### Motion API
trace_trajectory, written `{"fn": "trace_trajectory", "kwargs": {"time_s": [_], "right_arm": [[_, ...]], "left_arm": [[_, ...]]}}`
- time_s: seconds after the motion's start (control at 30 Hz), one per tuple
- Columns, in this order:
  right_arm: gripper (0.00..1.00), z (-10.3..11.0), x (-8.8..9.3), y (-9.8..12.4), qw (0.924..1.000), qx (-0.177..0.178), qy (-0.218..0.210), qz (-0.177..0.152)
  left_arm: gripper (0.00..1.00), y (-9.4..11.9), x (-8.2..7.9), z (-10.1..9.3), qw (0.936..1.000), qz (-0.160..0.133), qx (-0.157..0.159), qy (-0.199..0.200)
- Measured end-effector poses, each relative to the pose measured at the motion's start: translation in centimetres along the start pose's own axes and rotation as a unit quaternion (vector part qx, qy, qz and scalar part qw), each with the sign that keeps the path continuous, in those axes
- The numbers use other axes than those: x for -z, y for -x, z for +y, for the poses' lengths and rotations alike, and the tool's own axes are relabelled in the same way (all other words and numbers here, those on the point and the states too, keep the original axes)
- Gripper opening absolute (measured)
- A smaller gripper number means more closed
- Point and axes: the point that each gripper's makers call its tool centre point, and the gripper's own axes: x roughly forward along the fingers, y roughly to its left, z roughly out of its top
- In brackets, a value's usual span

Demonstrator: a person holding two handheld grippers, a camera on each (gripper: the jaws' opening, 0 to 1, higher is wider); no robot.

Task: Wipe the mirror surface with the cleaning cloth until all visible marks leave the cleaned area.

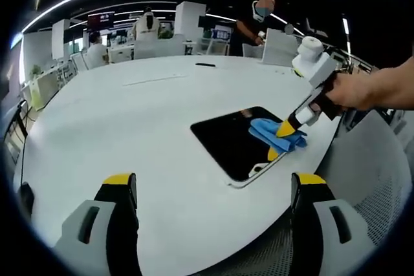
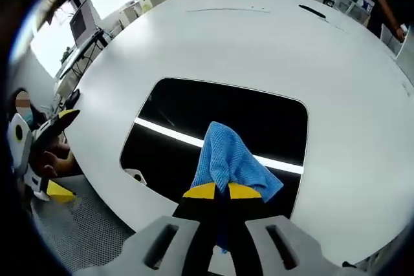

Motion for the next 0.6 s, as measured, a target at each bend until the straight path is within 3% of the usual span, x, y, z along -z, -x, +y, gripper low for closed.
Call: {"fn": "trace_trajectory", "kwargs": {"time_s": [0.13,0.6], "right_arm": [[0.00,0.2,0.5,0.2,0.9998,-0.008,-0.015,-0.004],[0.00,0.6,1.2,0.4,0.9998,-0.021,-0.005,0.003]], "left_arm": [[0.99,0.0,0.1,0.0,1.0000,0.003,-0.002,0.002],[0.99,0.0,0.3,0.5,0.9999,0.006,-0.010,0.008]]}}
